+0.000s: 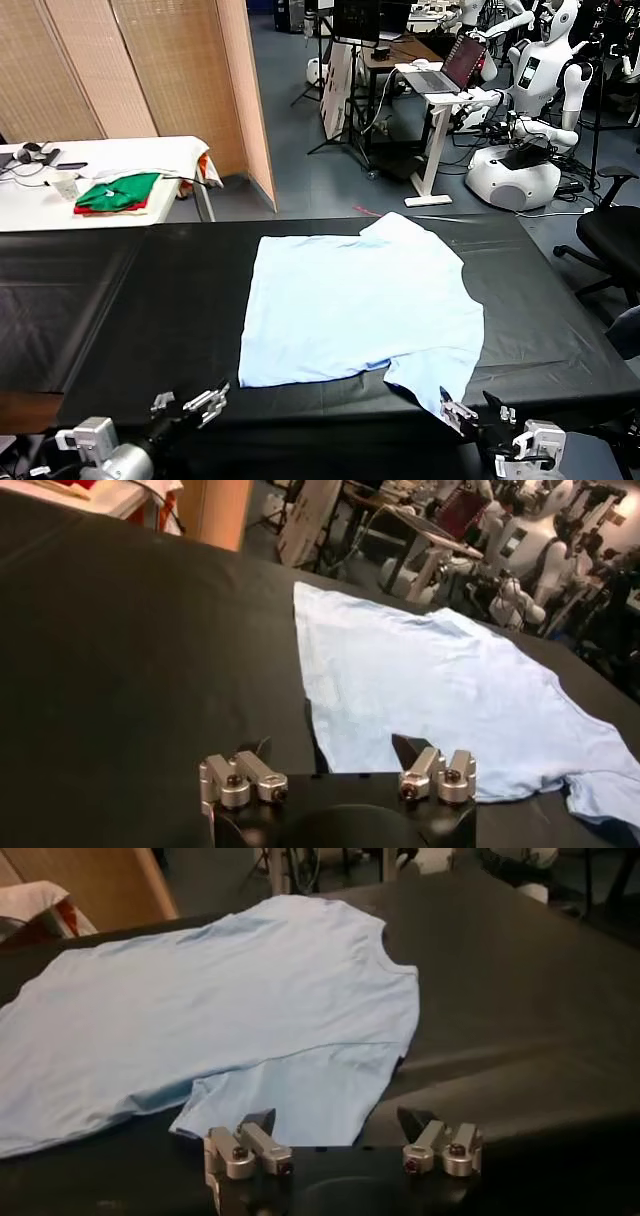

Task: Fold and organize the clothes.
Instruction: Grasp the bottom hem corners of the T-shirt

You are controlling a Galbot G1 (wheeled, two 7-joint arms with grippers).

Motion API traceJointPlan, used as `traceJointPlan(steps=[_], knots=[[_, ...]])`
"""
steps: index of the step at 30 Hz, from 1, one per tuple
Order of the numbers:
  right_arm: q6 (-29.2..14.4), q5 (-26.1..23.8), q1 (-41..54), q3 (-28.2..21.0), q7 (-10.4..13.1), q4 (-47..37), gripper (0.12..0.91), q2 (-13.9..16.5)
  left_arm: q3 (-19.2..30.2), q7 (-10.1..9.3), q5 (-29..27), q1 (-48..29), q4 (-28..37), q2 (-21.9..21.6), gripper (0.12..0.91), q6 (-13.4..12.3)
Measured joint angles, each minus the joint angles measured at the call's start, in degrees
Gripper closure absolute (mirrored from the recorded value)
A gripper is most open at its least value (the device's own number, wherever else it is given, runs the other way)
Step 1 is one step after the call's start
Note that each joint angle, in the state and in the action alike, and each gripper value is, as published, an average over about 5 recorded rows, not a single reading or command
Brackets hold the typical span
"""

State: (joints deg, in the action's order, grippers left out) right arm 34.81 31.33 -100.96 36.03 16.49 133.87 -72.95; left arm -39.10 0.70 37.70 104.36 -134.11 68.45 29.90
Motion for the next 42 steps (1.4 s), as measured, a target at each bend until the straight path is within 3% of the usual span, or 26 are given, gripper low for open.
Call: traceJointPlan(steps=[15, 23, 30, 33, 37, 40, 42], knots=[[0.59, -1.71, 2.1, -2.57, 1.58, -3.43, 0.121, -0.81, 4.29, -0.13, -6.59, -3.42, 5.03, 3.14, 0.123, -1.28], [0.28, -1.77, 2.31, -2.97, 1.71, -4.69, 0.19, -1.55, 5.76, -0.18, -8.5, -4.07, 6.95, 3.9, 0.124, -1.98], [0.26, -1.92, 2.41, -3.29, 1.78, -4.8, 0.216, -1.95, 7.13, 0.05, -9.68, -5.32, 7.73, 5.02, 0.194, -2.11], [0.3, -1.92, 2.37, -3.08, 1.78, -4.81, 0.279, -1.97, 7.97, 0.14, -11.25, -5.93, 8.33, 5.51, 0.202, -2.29], [0.42, -1.89, 2.39, -2.9, 1.75, -4.99, 0.478, -1.99, 8.91, 0.19, -12.9, -6.22, 9.02, 5.85, 0.236, -2.66], [0.49, -1.88, 2.41, -3.03, 1.73, -5.25, 0.666, -2.08, 9.22, 0.1, -13.39, -6.43, 9.45, 5.9, 0.336, -2.87], [0.57, -1.87, 2.35, -3.17, 1.71, -5.31, 0.771, -2.19, 9.3, -0.01, -13.61, -6.54, 9.77, 5.92, 0.45, -3.04]])
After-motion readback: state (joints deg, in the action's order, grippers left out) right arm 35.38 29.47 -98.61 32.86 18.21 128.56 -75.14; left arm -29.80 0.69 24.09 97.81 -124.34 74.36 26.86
